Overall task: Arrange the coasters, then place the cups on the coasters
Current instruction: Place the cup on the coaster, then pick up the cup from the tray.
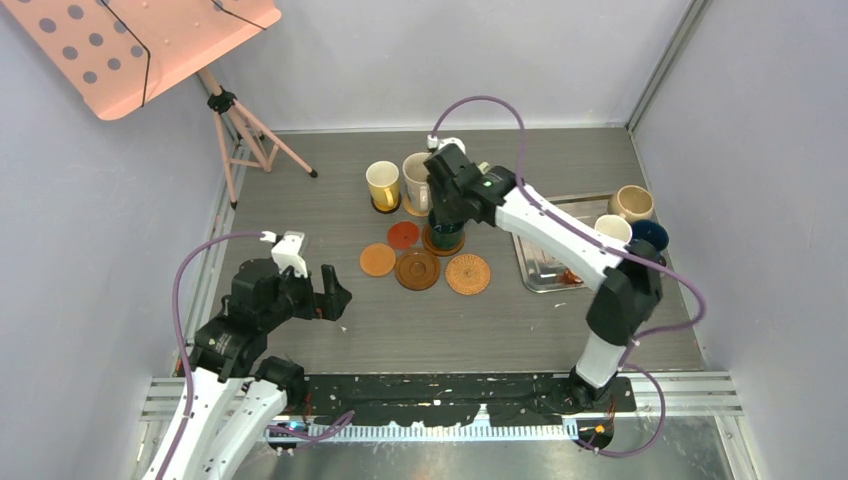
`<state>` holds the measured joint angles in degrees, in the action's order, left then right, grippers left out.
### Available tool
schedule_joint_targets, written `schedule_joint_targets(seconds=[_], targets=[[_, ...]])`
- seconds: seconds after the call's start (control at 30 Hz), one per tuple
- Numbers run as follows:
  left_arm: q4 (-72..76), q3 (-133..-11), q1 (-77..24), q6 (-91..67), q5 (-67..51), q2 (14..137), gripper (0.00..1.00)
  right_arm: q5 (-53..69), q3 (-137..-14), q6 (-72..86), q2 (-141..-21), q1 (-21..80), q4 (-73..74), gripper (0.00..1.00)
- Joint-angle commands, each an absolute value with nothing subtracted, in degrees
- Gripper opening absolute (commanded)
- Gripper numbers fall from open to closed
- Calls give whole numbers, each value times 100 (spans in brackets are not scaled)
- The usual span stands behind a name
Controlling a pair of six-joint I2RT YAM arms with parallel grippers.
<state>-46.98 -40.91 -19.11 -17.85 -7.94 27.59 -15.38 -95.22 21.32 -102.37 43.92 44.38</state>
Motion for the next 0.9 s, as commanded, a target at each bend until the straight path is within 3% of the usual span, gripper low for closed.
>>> schedule_joint_targets(seconds=[0.0,0.47,0.87], targets=[[-4535,-4079,-1959,-1836,-747,2696,99,-2129,-9046,2073,-9276,4349,4490,34],[-4529,-4070,-1995,-1839,-719,2672,99,-2957,-5924,3066,-7034,2510,4081,39],[-4526,-4078,-2004,-1840,-757,2723,99,-2996,-4642,3022,-6620,1282,3473,46]])
